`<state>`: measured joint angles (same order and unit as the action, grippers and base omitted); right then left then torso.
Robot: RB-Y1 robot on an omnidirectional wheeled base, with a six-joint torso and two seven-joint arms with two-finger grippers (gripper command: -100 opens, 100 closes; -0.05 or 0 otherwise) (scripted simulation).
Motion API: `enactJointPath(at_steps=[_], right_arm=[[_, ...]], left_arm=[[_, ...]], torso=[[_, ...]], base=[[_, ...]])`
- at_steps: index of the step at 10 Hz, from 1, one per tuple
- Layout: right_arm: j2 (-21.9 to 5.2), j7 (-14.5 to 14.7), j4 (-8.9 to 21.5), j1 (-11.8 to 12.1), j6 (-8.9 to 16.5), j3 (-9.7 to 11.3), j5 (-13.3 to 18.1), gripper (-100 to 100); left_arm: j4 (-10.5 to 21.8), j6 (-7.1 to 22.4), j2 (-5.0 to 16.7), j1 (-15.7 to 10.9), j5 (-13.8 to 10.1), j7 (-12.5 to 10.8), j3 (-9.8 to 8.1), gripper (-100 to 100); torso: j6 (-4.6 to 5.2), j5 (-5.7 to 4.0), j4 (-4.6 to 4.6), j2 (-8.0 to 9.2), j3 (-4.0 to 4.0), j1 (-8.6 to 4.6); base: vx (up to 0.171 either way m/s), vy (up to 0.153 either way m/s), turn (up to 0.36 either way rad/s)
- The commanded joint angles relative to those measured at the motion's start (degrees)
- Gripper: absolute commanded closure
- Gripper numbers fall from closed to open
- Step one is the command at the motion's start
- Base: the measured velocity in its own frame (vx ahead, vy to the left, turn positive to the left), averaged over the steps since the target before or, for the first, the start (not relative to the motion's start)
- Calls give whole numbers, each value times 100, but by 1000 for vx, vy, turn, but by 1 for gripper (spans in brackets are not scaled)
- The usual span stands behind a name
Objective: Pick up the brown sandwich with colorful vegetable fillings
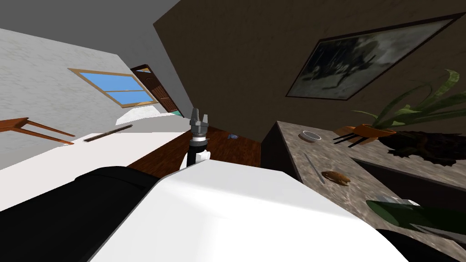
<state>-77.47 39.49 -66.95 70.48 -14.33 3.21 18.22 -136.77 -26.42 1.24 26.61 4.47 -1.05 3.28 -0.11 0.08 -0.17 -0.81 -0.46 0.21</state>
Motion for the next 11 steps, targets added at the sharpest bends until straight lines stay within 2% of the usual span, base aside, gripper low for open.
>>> enactJointPath(at_steps=[1, 2, 4, 8, 10, 11], right_arm=[[-10, -30, 286, -244, 22, 222, 152, -100], [-10, -30, 309, -244, 22, 222, 152, -100], [-221, -138, 521, -67, 180, 291, 431, -100], [-456, -355, 725, 145, 400, 411, 874, -100], [-501, -453, 735, 186, 467, 457, 1050, -100], [-492, -413, 748, 160, 429, 449, 989, -100]], left_arm=[[0, 0, 0, 0, 0, 0, 0, 0], [-1, 0, 0, 0, 0, 0, 0, 0], [0, 0, 0, -1, 0, 0, 0, 0], [-1, 0, 1, 1, 0, 0, -1, 0], [-1, 0, 1, 1, 0, 0, -1, 0], [-1, 0, 0, 0, 0, 0, -1, 0]], torso=[[0, 0, 0, 0, 0, 0], [5, -3, -1, 1, -1, -1], [3, -5, 8, 36, 20, -16], [0, -6, -11, -40, -26, -18], [4, -6, -5, -13, -10, -21], [3, -7, -3, -5, -5, -18]], base=[[206, 41, 82], [98, 11, -27], [156, -6, 168], [304, -5, 177], [211, -35, 119], [93, -11, 38]])
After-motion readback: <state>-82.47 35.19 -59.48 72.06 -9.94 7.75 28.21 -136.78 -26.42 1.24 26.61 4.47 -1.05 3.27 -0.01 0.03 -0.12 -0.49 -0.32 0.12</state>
